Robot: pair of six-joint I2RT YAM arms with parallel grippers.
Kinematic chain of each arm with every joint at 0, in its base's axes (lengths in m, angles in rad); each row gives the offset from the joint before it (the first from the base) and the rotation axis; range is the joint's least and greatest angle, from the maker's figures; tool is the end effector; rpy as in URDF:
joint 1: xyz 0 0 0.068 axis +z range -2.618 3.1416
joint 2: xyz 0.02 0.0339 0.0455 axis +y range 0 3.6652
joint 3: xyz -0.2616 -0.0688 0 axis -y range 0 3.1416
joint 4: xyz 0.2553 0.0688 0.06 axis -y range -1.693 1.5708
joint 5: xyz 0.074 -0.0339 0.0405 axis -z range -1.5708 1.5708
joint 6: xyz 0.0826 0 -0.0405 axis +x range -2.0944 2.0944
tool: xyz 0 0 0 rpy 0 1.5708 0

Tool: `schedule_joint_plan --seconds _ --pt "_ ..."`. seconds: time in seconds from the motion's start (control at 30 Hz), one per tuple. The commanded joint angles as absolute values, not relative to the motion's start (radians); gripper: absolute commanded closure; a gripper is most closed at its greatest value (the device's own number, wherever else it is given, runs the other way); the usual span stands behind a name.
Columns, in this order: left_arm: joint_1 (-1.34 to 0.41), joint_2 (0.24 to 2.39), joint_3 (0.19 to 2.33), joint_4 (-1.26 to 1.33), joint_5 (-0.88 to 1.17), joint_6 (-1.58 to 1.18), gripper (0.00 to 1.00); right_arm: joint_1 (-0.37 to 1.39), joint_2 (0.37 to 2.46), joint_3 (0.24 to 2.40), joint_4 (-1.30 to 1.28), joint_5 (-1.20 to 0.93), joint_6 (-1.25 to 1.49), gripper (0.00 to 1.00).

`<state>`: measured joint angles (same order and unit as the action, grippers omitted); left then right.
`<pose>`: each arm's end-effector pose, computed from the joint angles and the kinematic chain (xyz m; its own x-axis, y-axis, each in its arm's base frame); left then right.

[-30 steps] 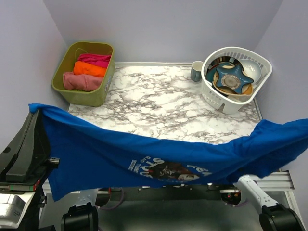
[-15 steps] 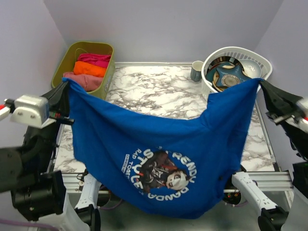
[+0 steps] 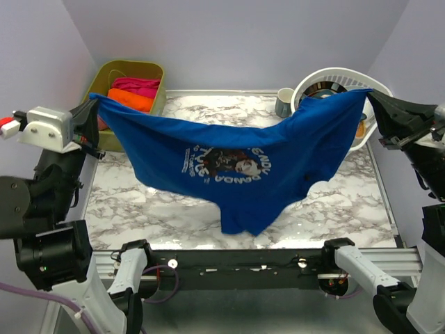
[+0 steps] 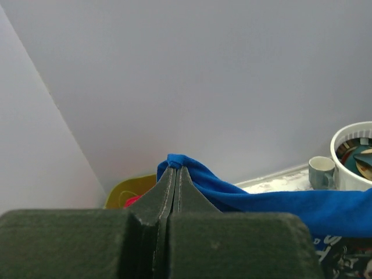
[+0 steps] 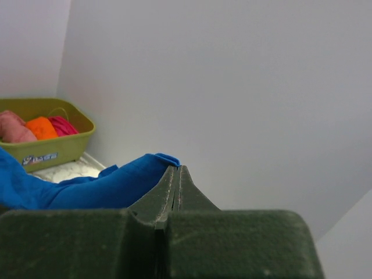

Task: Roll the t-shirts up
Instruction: Flatten out the T-shirt at the center of the board.

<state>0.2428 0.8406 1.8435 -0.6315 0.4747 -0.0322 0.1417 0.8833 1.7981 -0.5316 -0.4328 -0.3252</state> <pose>0.0767 -0.0199 0.6094 0.3457 0.0561 -0.9367 0.2108 0.9680 0.1358 0.0944 0.0485 0.6103 0.5147 -0.2195 -0.8288 -0.3681 0.8164 -0.4449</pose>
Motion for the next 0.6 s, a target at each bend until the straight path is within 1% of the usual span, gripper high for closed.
schedule_joint_plan --seconds 0.0,0.1,0.13,0.3,0.4,0.57 --pt "0.25 0.78 1.93 -0.569 0.399 -0.005 1.0 0.135 0.867 1.896 -0.501 -0.463 -0.282 1.0" --pt "0.25 0.735 1.971 -0.601 0.376 0.053 1.0 0.133 0.848 1.974 -0.56 -0.474 -0.293 0.99" --pt "0.25 0.726 1.989 -0.618 0.359 0.064 1.0 0.133 0.845 2.029 -0.58 -0.476 -0.304 0.99" --pt "0.25 0.687 2.12 -0.718 0.299 0.112 1.0 0.135 0.813 2.184 -0.696 -0.468 -0.331 0.99" --pt "0.249 0.684 2.19 -0.726 0.262 0.121 1.0 0.133 0.793 2.265 -0.729 -0.424 -0.333 0.99" --pt "0.244 0.703 2.293 -0.693 0.259 0.127 1.0 0.13 0.779 2.336 -0.703 -0.344 -0.363 0.99"
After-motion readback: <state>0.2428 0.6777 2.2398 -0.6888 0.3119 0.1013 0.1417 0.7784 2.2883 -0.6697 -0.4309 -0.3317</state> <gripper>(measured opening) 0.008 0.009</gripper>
